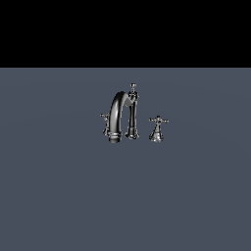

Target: Turn on the faucet by rotating a designated handle.

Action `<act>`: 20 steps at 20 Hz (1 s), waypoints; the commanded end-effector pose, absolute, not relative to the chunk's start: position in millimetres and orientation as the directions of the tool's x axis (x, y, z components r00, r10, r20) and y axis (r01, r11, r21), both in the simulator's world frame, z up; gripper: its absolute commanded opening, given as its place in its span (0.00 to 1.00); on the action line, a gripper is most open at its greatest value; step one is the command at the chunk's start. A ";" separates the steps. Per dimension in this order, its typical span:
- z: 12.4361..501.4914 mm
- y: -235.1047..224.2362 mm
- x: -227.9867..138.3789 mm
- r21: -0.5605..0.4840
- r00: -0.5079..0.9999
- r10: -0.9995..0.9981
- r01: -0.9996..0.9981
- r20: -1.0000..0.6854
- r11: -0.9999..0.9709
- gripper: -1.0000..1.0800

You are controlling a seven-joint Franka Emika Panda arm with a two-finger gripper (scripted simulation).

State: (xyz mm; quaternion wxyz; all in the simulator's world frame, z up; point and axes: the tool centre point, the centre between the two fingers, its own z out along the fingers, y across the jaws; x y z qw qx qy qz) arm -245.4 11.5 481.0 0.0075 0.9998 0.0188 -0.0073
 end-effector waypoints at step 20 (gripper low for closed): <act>275.1 -71.8 -141.7 -0.016 0.989 -0.020 -0.022 -0.145 -1.000 0.09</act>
